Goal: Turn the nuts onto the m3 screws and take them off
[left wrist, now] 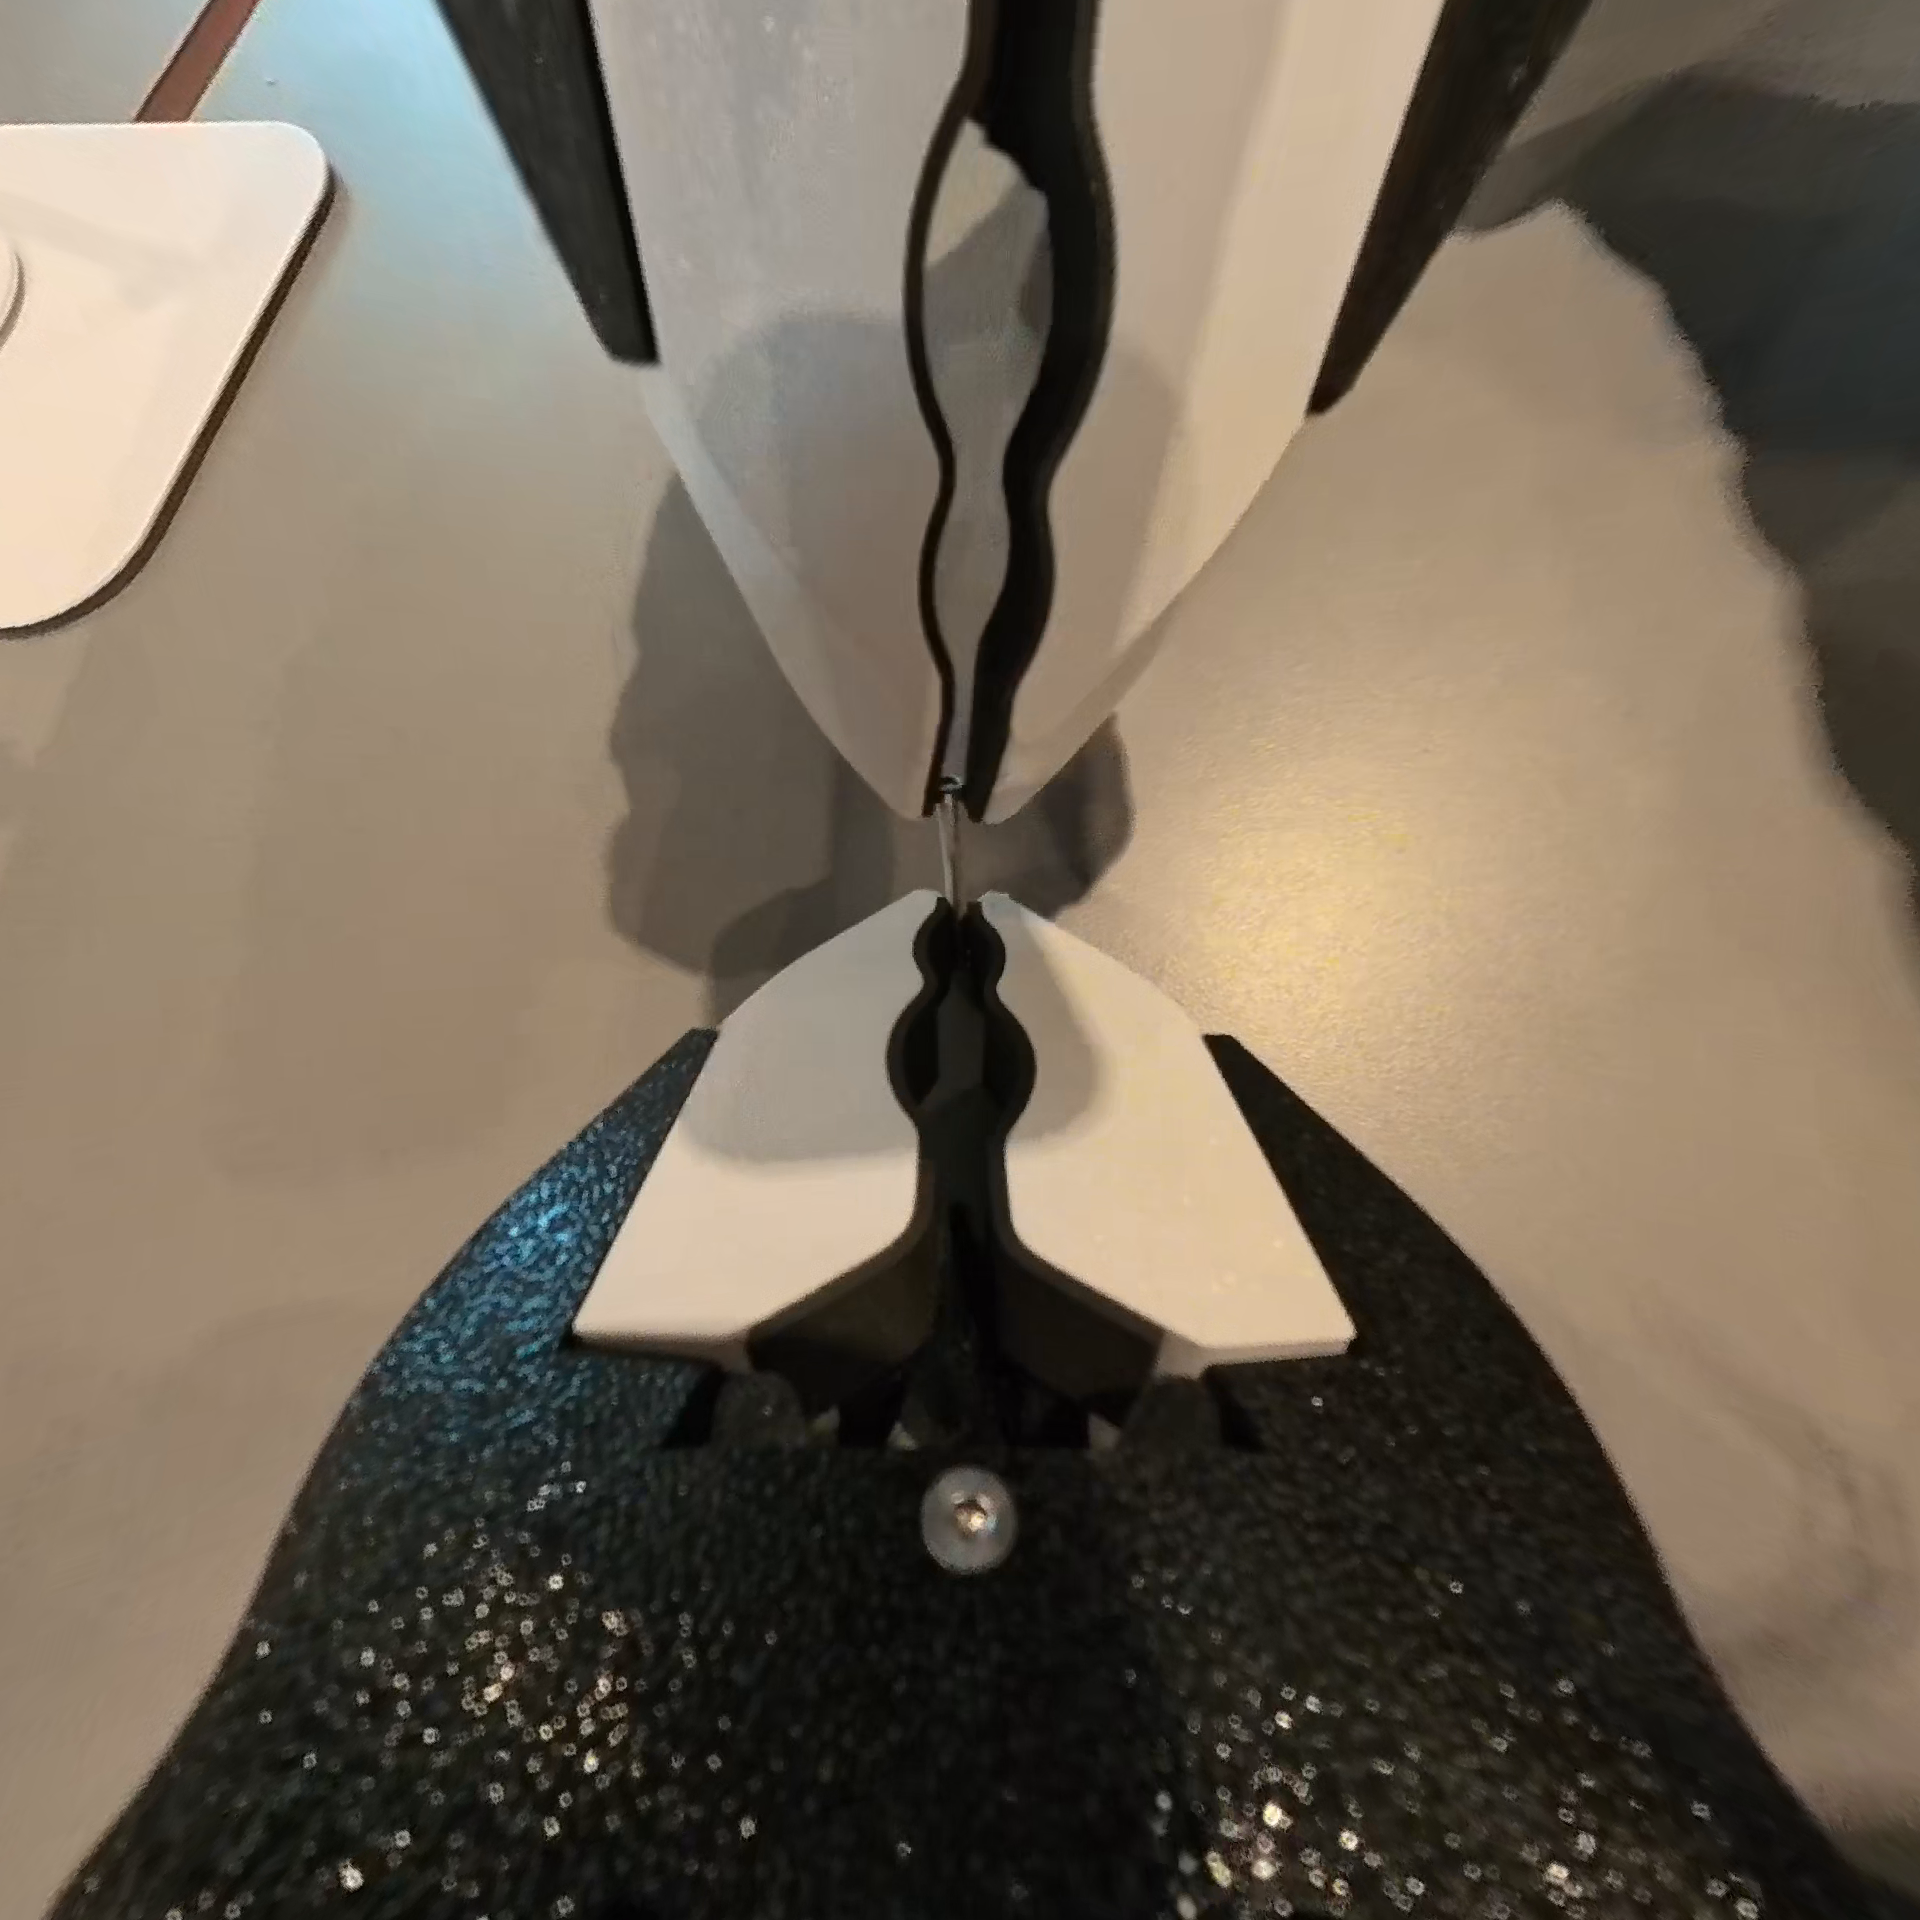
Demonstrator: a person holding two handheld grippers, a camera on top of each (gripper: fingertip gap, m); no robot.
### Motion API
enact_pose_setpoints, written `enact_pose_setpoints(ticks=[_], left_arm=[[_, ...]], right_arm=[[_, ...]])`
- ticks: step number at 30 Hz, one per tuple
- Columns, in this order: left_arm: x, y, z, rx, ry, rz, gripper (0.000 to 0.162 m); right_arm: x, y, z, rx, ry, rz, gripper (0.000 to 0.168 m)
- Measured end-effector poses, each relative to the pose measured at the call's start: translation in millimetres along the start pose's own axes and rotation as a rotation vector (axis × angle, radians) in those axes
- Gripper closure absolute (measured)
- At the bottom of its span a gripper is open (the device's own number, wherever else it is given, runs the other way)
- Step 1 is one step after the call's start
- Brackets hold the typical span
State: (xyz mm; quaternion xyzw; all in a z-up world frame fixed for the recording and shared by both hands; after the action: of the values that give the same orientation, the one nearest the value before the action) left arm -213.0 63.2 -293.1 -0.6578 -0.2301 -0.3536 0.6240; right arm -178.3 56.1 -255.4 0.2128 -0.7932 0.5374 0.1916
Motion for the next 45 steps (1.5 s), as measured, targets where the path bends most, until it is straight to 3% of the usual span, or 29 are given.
enact_pose_setpoints(ticks=[13,17,20,22,32,45], left_arm=[[0,0,0,0.008,0.008,0.001,0.160],[0,0,0,0.015,0.014,0.001,0.160],[0,0,0,0.019,0.021,0.001,0.160],[0,-1,0,0.018,0.020,0.001,0.160],[0,0,0,0.009,0.009,0.000,0.160],[0,0,1,0.003,0.002,-0.001,0.160]], right_arm=[[-1,1,2,-0.045,0.779,-0.053,0.163],[4,-10,-2,-0.161,0.819,-0.245,0.128],[12,-24,1,-0.203,0.881,-0.480,0.120],[8,-23,8,-0.221,0.897,-0.553,0.121],[1,-12,21,-0.166,1.013,-0.533,0.124],[2,-5,20,-0.183,1.008,-0.501,0.129]])
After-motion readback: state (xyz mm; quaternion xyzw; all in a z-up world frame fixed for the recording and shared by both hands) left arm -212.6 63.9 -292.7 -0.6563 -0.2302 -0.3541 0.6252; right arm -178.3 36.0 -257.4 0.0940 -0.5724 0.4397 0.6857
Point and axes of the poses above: each gripper's, where its closed fingertips meet, y out along the fingers, x out of its top, z = x × y across the jaws, the point moved 3 cm from there along -y, back along the fingers, and after that the axes turned 7 degrees about -x, right-handed, at the moved point
